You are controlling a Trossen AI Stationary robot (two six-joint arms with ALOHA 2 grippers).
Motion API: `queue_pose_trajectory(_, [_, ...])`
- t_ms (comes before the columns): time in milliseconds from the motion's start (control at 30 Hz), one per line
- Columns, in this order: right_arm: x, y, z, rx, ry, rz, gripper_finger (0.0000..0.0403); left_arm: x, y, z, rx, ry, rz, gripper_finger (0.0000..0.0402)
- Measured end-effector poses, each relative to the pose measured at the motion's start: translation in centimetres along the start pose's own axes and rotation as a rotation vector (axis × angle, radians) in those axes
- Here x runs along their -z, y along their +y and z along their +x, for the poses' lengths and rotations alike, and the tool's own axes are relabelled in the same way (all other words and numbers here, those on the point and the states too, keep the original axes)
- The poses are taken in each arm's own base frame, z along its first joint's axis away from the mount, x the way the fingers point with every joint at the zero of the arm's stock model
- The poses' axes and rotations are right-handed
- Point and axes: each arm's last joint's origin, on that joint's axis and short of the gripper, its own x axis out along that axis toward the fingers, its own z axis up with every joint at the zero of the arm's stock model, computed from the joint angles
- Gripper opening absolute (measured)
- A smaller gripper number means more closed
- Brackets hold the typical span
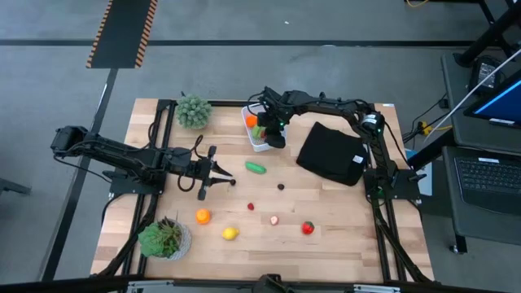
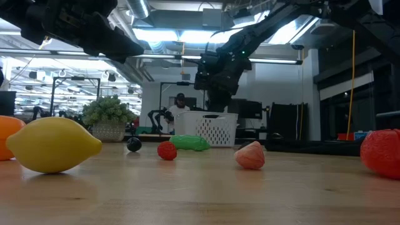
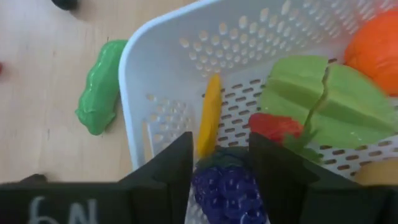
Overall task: Pick and placing Produce into tupperware
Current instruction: Put the blackberry into the basket
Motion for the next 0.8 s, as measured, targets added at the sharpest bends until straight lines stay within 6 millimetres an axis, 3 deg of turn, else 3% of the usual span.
queue_pose_trajectory(300, [-0.9, 0.8, -6.2, 0.087, -0.105, -0.075, 0.0167, 0.0, 0.0, 0.0, 0.0, 0.0, 0.006, 0.0084])
queue_pose_trajectory(500, [-0.4, 2.6, -10.1, 0.098, -0.159, -0.091, 0.0168, 0.0, 0.0, 0.0, -0.001, 0.0, 0.006, 0.0091])
queue_pose_trajectory(633, [0.9, 5.0, -10.1, 0.077, -0.168, -0.124, 0.0168, 0.0, 0.0, 0.0, -0.001, 0.0, 0.007, 0.0095])
queue_pose_trajectory(800, [3.8, 7.7, -8.4, 0.076, -0.217, -0.136, 0.0168, 0.0, 0.0, 0.0, -0.001, 0.0, -0.002, 0.01])
